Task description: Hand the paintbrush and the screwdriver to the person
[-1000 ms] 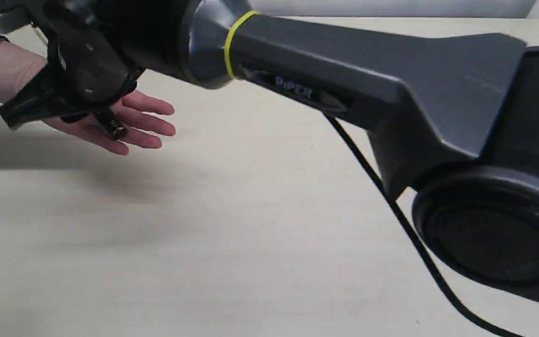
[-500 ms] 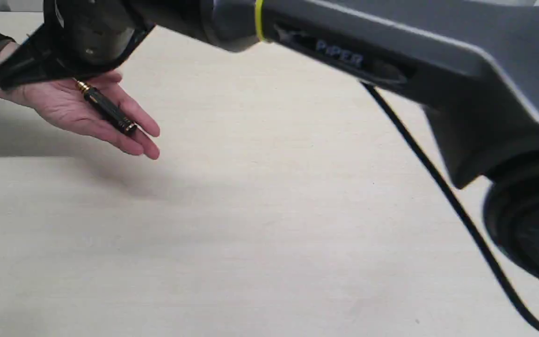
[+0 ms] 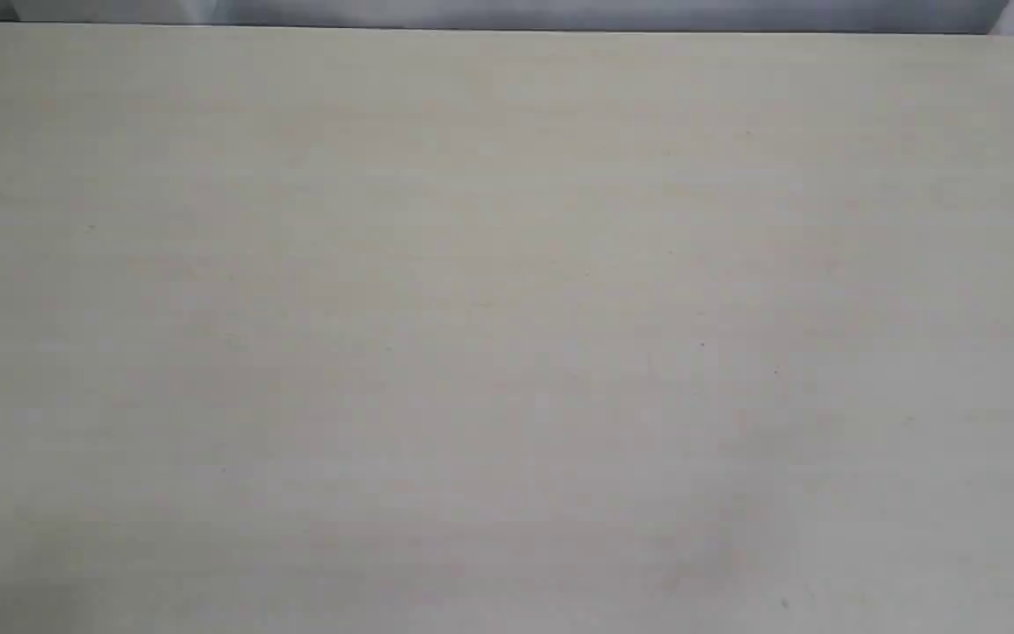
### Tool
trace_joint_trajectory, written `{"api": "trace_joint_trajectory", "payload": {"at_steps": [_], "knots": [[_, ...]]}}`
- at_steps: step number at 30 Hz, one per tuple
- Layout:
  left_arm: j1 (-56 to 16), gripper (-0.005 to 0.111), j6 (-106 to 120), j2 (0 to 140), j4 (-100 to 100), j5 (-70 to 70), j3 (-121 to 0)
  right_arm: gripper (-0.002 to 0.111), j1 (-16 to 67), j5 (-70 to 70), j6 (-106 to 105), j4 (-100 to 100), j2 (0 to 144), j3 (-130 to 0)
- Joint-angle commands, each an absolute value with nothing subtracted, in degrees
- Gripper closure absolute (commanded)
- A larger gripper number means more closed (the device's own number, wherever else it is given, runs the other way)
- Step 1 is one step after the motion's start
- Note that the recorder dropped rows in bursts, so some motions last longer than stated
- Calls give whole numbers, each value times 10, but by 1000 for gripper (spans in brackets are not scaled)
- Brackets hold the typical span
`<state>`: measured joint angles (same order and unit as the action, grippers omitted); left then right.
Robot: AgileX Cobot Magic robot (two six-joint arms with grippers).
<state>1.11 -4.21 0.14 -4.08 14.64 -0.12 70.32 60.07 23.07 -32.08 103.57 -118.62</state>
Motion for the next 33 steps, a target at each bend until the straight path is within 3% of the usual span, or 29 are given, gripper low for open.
{"api": "trace_joint_trajectory", "payload": {"at_steps": [1, 12, 17, 25, 33], "knots": [[6, 107, -43, 0, -41, 142, 0, 104, 753, 645, 243, -378, 989, -1184], [6, 107, -43, 0, -41, 142, 0, 104, 853, 697, 297, -478, 833, -1098], [6, 107, -43, 0, -41, 142, 0, 104, 848, 612, 349, -555, 720, -910], [6, 107, -43, 0, -38, 143, 0, 104, 773, 429, 565, -571, 546, -562], [6, 107, -43, 0, -38, 143, 0, 104, 771, 441, 644, -650, 427, -348]]}}
